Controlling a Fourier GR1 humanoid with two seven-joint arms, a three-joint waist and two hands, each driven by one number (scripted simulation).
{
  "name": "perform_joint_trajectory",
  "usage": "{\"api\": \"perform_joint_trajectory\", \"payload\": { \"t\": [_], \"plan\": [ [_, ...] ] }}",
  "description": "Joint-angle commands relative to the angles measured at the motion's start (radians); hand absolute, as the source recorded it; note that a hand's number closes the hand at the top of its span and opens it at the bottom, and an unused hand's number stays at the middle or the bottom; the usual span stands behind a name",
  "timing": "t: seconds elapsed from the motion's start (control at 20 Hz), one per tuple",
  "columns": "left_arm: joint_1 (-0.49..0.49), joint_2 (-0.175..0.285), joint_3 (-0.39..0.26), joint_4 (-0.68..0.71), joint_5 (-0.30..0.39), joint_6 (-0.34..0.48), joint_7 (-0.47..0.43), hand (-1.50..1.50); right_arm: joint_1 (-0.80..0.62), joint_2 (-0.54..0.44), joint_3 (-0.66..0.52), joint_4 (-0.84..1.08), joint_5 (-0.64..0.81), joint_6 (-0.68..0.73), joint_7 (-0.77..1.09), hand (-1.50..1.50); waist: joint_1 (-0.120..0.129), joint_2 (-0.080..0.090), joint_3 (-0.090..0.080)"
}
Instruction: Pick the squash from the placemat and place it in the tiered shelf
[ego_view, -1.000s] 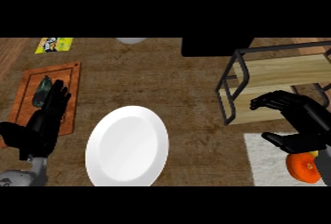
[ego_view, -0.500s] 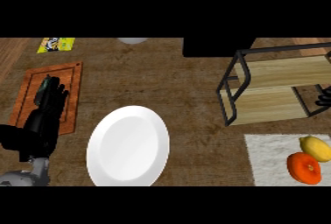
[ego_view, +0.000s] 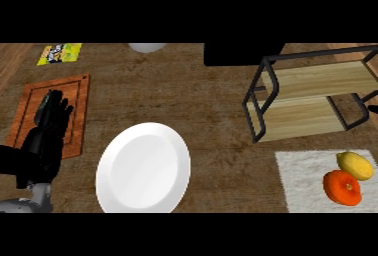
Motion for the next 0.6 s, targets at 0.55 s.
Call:
{"api": "perform_joint_trajectory", "payload": {
  "t": [0.55],
  "plan": [
    [-0.016, -0.038, -0.002, 0.003, -0.051, -0.011, -0.001, 0.0, 0.36, 0.099, 0.122, -0.244, 0.849, -0.391, -0.28, -1.5, 0.019, 0.011, -0.004]
  ]
}}
